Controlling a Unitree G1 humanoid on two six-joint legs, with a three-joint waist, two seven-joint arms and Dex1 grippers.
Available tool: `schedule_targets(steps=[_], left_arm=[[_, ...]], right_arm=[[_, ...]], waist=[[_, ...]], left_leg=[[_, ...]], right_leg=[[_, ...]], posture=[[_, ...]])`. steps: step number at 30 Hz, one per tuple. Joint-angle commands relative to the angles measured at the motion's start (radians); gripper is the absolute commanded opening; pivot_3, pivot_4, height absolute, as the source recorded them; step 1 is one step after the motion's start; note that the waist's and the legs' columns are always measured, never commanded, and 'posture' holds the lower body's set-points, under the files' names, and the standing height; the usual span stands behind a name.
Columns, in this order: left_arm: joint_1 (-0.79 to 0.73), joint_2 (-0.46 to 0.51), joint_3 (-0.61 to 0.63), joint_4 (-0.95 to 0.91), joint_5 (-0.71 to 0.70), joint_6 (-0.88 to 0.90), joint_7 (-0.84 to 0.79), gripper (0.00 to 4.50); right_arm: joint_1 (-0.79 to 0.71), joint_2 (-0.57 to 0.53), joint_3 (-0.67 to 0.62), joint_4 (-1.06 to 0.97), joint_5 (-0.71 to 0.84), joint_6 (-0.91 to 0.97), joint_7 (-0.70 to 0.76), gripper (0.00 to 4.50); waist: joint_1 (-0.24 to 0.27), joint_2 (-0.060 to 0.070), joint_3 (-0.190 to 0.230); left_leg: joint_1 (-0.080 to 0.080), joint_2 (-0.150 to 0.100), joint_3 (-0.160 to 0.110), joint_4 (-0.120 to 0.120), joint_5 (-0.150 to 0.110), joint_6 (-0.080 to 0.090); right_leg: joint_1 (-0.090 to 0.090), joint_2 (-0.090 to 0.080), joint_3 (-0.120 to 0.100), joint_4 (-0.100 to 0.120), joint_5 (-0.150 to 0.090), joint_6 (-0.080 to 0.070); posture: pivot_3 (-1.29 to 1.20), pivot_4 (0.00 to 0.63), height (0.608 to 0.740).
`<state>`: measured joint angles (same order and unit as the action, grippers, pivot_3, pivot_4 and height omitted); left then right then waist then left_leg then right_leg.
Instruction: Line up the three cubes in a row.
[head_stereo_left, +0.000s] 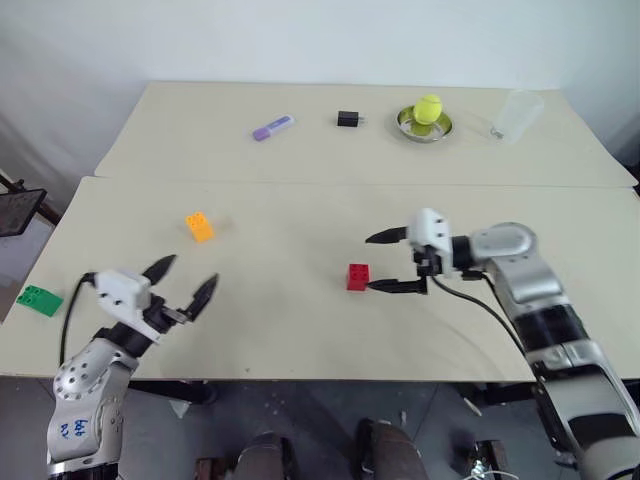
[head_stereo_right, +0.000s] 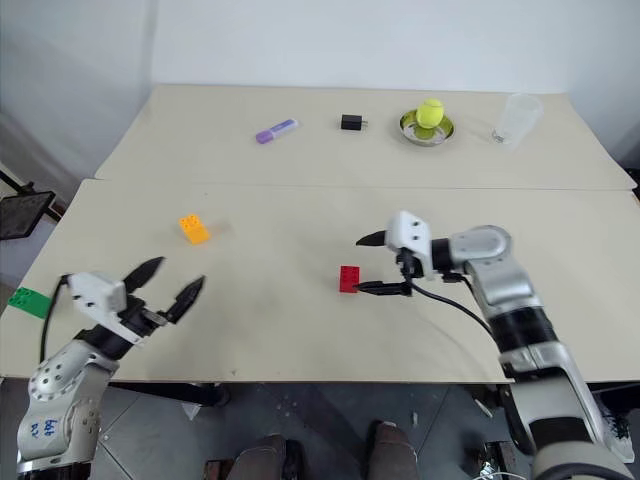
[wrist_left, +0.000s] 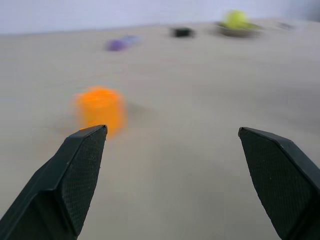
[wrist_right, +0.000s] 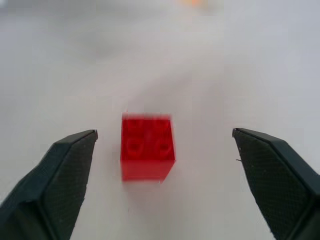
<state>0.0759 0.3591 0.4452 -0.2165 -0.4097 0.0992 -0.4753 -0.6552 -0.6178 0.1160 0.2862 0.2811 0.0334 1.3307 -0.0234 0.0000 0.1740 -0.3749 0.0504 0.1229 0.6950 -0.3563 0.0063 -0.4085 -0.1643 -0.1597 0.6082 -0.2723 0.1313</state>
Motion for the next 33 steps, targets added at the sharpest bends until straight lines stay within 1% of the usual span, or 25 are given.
schedule_targets(steps=[1,2,3,4,5,7,8,10,13,17,21,26,29,33], left_arm=[[0.070,-0.106,0.127,-0.046,0.014,-0.054,0.201,4.50],[0.098,-0.175,0.181,-0.071,0.022,-0.062,0.312,4.50],[0.123,-0.244,0.229,-0.097,0.021,-0.067,0.412,4.50],[0.135,-0.284,0.261,-0.108,0.016,-0.069,0.471,4.50],[0.149,-0.305,0.271,-0.112,0.026,-0.070,0.495,4.50],[0.208,-0.387,0.287,-0.150,0.057,-0.063,0.591,4.50],[0.221,-0.406,0.295,-0.158,0.056,-0.059,0.620,4.50],[0.218,-0.441,0.319,-0.162,0.007,-0.040,0.686,4.50],[0.192,-0.432,0.311,-0.152,0.036,-0.051,0.740,4.50],[0.093,-0.412,0.280,-0.167,0.063,0.016,0.855,4.50],[-0.047,-0.343,0.279,-0.123,0.104,0.074,0.949,4.50],[-0.175,-0.282,0.273,-0.030,0.165,0.110,1.037,4.50],[-0.248,-0.251,0.283,0.062,0.178,0.107,1.076,4.50],[-0.326,-0.209,0.272,0.179,0.175,0.095,1.065,4.50]], right_arm=[[0.154,0.016,-0.135,-0.164,0.197,-0.032,0.063,4.47],[0.221,0.029,-0.167,-0.198,0.242,-0.057,0.079,4.47],[0.278,0.041,-0.186,-0.216,0.253,-0.093,0.081,4.47],[0.314,0.051,-0.190,-0.227,0.247,-0.117,0.075,4.47],[0.332,0.061,-0.184,-0.226,0.232,-0.144,0.072,4.47],[0.357,0.101,-0.189,-0.210,0.226,-0.201,0.050,4.47],[0.362,0.115,-0.188,-0.209,0.225,-0.212,0.038,4.47],[0.366,0.135,-0.178,-0.218,0.229,-0.204,0.017,4.47],[0.363,0.159,-0.154,-0.223,0.224,-0.195,0.004,4.47],[0.352,0.164,-0.124,-0.232,0.227,-0.160,0.005,4.47],[0.331,0.163,-0.101,-0.241,0.229,-0.125,0.004,4.47],[0.311,0.162,-0.082,-0.255,0.231,-0.093,0.005,4.47],[0.308,0.162,-0.075,-0.271,0.232,-0.073,0.000,4.47],[0.309,0.167,-0.073,-0.288,0.231,-0.061,-0.012,4.47]], waist=[[0.001,-0.001,0.000],[0.002,-0.001,0.000],[0.002,-0.001,0.000],[0.001,-0.002,0.000],[-0.002,-0.003,0.001],[-0.005,-0.004,0.002],[-0.005,-0.004,0.002],[-0.002,-0.005,0.001],[0.014,-0.005,0.001],[0.029,-0.005,0.001],[0.024,-0.006,0.001],[0.021,-0.006,0.001],[0.022,-0.006,0.001],[0.025,-0.006,0.001]], left_leg=[[0.000,0.000,0.000,0.000,0.000,0.000],[0.000,0.000,0.000,0.000,0.000,0.000],[0.001,0.000,0.000,0.000,0.000,0.000],[0.002,0.000,-0.003,-0.002,-0.001,0.001],[0.005,0.000,-0.003,-0.003,-0.001,0.001],[0.005,0.000,-0.003,-0.002,-0.001,0.001],[0.006,0.000,-0.004,-0.001,-0.001,0.002],[0.006,0.000,-0.004,0.001,-0.002,0.003],[0.005,0.001,-0.006,0.003,-0.003,0.003],[0.005,0.000,-0.006,0.004,-0.003,0.004],[0.005,0.000,-0.006,0.004,-0.003,0.004],[0.005,0.000,-0.005,0.004,-0.003,0.004],[0.005,0.000,-0.004,0.003,-0.003,0.004],[0.005,0.000,-0.003,0.004,-0.003,0.004]], right_leg=[[0.000,0.000,0.000,0.000,0.000,0.000],[0.001,0.000,0.000,0.000,0.000,0.000],[0.002,0.000,0.000,-0.002,0.000,0.000],[0.003,0.000,0.000,-0.005,0.001,0.001],[0.006,0.000,0.000,-0.007,0.001,0.002],[0.007,0.000,0.001,-0.008,0.001,0.001],[0.007,0.000,0.002,-0.008,0.001,0.001],[0.008,-0.001,0.003,-0.007,0.001,0.001],[0.008,-0.001,0.002,-0.005,0.000,0.000],[0.007,-0.001,0.002,-0.006,0.000,0.000],[0.007,-0.001,0.002,-0.005,0.001,0.000],[0.007,-0.001,0.001,-0.004,0.001,0.000],[0.007,-0.001,0.000,-0.003,0.001,0.000],[0.007,-0.001,0.000,-0.003,0.001,0.001]], posture=[[0.00,0.150,0.740],[0.00,0.150,0.740],[0.00,0.150,0.740],[0.00,0.150,0.740],[0.00,0.150,0.740],[0.00,0.150,0.740],[0.00,0.150,0.740],[0.00,0.150,0.740],[0.00,0.150,0.740],[0.00,0.150,0.740],[0.00,0.150,0.740],[0.00,0.150,0.740],[0.00,0.150,0.740],[0.00,0.150,0.740]])
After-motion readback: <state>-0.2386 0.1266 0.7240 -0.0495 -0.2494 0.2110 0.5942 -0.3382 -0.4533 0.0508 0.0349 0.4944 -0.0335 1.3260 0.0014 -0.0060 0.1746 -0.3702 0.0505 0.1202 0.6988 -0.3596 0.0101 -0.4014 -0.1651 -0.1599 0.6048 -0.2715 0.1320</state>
